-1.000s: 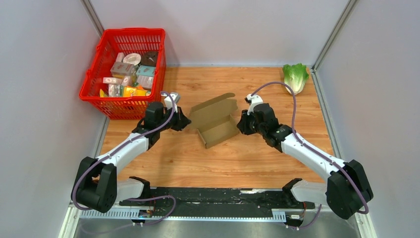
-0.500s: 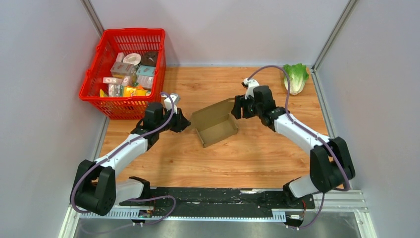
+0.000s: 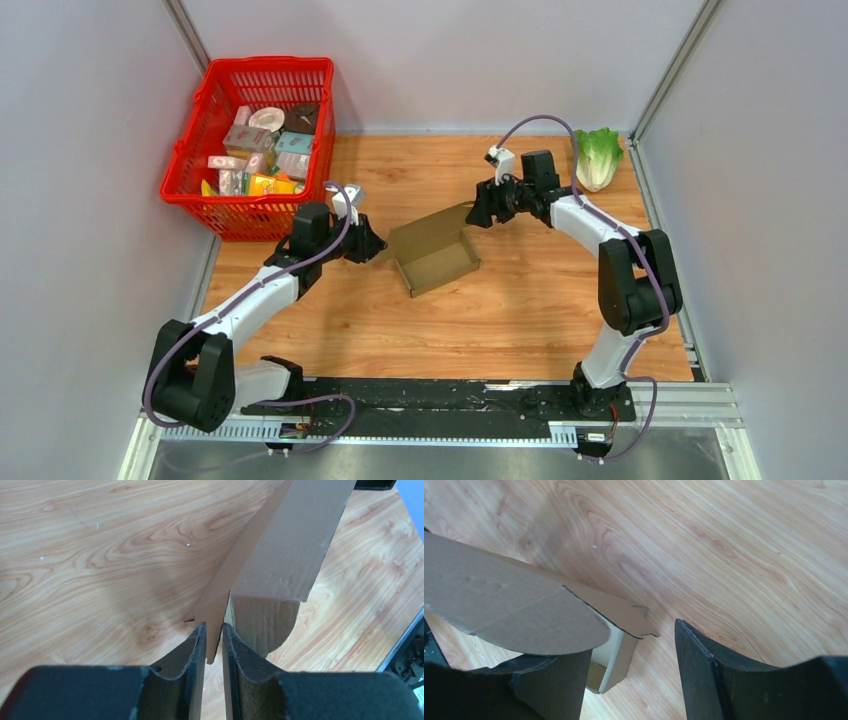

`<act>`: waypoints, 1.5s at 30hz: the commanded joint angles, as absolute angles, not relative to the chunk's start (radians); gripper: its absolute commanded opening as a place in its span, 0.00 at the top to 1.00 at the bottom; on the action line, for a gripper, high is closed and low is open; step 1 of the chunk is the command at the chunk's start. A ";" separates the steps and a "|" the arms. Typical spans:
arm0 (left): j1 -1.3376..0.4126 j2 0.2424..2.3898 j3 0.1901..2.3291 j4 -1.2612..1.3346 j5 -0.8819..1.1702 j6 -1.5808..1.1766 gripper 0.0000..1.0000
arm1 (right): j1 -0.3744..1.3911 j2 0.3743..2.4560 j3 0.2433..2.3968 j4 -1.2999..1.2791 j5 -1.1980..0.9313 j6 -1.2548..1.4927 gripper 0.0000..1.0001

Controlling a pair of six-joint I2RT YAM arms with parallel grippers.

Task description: Fold the paper box

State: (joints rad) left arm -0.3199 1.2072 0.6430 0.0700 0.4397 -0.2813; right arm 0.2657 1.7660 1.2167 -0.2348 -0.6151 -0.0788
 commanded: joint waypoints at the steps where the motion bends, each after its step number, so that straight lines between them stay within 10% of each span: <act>1: -0.319 1.236 0.687 0.107 0.472 -0.278 0.75 | 0.275 1.750 1.203 -0.158 -0.690 -0.104 0.38; 11: -0.319 1.239 0.677 0.120 0.457 -0.287 0.80 | 0.275 1.740 1.184 -0.106 -0.634 -0.049 0.62; 36: -0.324 1.250 0.713 0.046 0.442 -0.282 0.78 | 0.253 1.709 1.135 0.035 -0.699 -0.028 0.47; 45: -0.356 1.270 0.722 0.028 0.407 -0.270 0.80 | 0.262 1.720 1.131 0.068 -0.744 0.020 0.79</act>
State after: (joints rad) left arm -0.3325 1.2552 0.6819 0.0326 0.4301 -0.2878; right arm 0.2584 1.7561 1.1370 -0.0101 -0.7143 -0.0128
